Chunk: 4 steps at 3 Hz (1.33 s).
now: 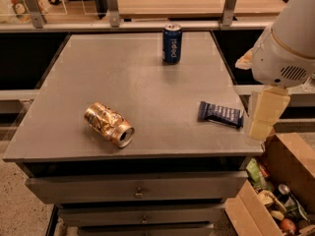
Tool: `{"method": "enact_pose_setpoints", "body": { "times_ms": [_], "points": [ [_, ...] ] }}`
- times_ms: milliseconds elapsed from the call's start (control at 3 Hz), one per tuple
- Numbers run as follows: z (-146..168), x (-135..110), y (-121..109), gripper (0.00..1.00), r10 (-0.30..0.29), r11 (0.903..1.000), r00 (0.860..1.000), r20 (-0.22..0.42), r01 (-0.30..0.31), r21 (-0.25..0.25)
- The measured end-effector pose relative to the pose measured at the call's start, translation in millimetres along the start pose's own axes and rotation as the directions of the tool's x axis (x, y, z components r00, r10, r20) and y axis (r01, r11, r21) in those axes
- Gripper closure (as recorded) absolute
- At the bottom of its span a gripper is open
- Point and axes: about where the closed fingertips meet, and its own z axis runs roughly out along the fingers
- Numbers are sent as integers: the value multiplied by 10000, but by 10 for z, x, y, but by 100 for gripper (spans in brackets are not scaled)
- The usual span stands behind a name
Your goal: Move rxbar blueberry near orange can
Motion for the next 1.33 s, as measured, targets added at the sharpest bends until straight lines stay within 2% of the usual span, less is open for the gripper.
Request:
{"method": "enact_pose_setpoints", "body": {
  "times_ms": [333,667,1333],
  "points": [
    [322,-85,38,0,-239,9974,9997,-99,232,-684],
    [597,-140,15,0,-369,9928,9990,-234,340,-1151],
    [988,-141,-171,0,-338,9855,9983,-484,252,-1675]
  ]
}}
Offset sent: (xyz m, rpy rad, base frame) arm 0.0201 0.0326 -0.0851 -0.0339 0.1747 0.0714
